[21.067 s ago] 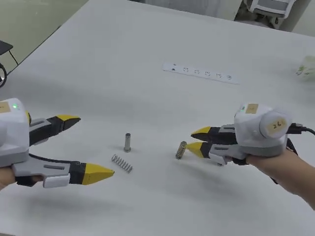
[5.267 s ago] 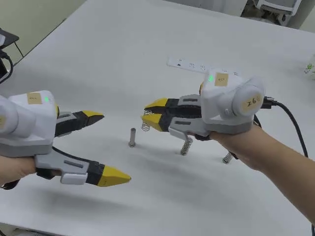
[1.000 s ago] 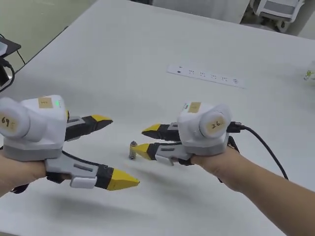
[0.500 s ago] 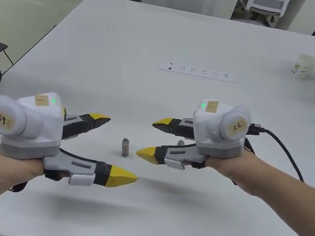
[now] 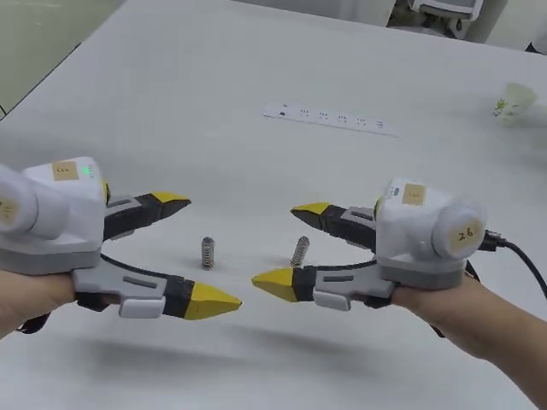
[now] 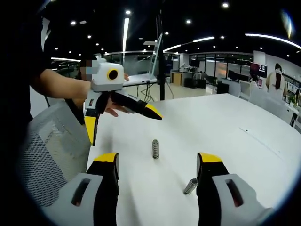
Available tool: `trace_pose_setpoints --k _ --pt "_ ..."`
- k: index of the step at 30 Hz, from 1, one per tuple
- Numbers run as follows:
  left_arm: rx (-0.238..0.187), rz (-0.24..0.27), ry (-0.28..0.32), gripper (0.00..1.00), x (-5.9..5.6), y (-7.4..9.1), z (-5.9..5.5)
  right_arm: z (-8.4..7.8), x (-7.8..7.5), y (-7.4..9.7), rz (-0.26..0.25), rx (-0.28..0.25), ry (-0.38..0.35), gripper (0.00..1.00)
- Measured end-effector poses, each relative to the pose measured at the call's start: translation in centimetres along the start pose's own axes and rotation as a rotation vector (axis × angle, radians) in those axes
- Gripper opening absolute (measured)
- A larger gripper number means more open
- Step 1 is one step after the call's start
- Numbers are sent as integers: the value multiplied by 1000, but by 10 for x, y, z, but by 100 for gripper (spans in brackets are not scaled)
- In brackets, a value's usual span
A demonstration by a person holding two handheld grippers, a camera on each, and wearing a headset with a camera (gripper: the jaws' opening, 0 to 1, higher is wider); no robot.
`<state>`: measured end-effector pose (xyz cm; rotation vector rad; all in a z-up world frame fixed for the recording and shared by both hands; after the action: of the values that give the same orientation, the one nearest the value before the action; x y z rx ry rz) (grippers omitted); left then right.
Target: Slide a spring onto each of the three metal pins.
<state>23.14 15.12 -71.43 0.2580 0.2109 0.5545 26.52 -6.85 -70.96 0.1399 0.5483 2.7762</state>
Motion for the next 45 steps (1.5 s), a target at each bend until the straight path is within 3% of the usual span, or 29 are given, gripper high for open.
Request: trace_pose_setpoints --k 10,19,24,35,45 --pt "-20 -12 2 96 -4 -3 4 -13 -2 32 -59 -40 -58 80" --pt "-20 -12 2 98 -6 -2 4 -29 0 59 -95 -40 -74 94" --pt "-20 -2 0 98 -6 3 4 -38 -3 77 -149 -45 -106 99" --pt "-19 41 9 98 -5 18 0 -55 -5 104 -216 -16 -135 99" --pt "-19 62 13 98 -5 22 -1 -52 -8 106 -229 -20 -142 99"
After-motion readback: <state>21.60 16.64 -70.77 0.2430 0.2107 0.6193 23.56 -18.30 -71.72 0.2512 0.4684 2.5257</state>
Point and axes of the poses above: the centre of the closed fingertips' face, and the gripper's own axes: y roughly backward along the fingers, x roughly to its left, z roughly out of its top, the point moved 10 cm from there along y, roughly backward along the fingers, and after that the axes turned 2 degrees about -y, right-handed, at the moved point
